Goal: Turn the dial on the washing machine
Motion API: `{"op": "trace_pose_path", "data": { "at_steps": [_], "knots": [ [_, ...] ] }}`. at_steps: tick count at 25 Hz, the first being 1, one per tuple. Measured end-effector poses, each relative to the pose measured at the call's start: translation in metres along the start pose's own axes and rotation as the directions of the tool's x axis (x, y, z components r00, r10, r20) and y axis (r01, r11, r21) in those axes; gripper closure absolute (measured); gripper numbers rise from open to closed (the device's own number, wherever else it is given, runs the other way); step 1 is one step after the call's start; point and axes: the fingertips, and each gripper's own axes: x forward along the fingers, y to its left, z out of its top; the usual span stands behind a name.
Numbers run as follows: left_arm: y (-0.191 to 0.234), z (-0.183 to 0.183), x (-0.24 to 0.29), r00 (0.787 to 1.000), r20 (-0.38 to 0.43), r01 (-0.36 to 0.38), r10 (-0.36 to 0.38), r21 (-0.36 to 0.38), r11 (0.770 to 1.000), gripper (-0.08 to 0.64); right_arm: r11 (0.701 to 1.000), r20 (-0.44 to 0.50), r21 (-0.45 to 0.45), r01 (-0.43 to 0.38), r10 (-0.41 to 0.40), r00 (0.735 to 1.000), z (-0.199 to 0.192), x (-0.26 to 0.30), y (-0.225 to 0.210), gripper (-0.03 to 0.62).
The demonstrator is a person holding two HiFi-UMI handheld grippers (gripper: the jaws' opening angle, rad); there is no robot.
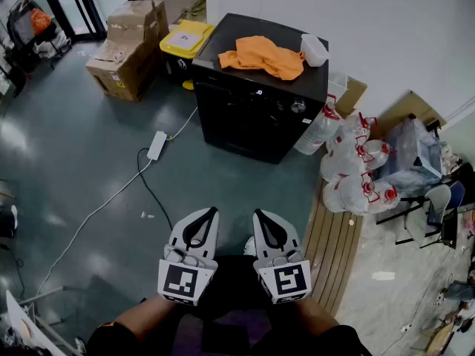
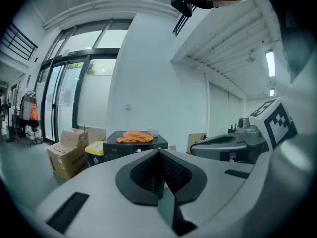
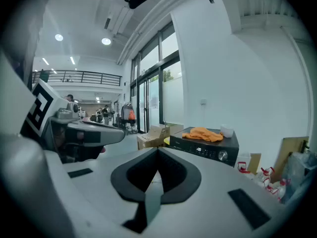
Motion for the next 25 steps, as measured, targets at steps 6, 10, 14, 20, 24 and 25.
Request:
{"op": "trace_pose_path", "data": {
  "at_steps": [6, 10, 14, 20, 24, 25],
  "knots": [
    [0.003, 0.002, -0.001, 1.000, -0.005, 0.002, -0.002, -0.008, 1.000, 0.546, 1.000, -0.035, -0.009, -0.005, 0.005, 0.999, -0.002, 0.000, 0.001, 0.579],
    [0.005, 0.004, -0.002, 1.000, -0.022, 0.008, -0.009, -0.020, 1.000, 0.546, 1.000, -0.041, -0.004, 0.012, -0.012, 0.999, 0.002, 0.000, -0.002, 0.580],
    [0.011, 0.003, 0.001, 1.000, -0.006, 0.010, -0.010, -0.017, 1.000, 0.546, 1.000, 0.004, 0.004, 0.022, -0.022, 1.000, 0.004, 0.003, -0.006, 0.578],
    [0.046, -0.016, -0.009, 0.998, -0.033, -0.049, 0.048, -0.034, 0.998, 0.546, 0.997, -0.026, 0.035, 0.075, -0.074, 0.997, -0.010, 0.002, -0.013, 0.577],
    [0.077, -0.034, -0.017, 0.995, -0.036, -0.099, 0.098, -0.052, 0.994, 0.546, 0.994, -0.076, 0.034, 0.108, -0.105, 0.992, -0.024, 0.007, -0.016, 0.577],
    [0.083, -0.041, -0.019, 0.994, -0.046, -0.105, 0.102, -0.060, 0.993, 0.546, 0.993, -0.090, 0.032, 0.115, -0.111, 0.990, -0.028, 0.010, -0.015, 0.577]
  ]
}}
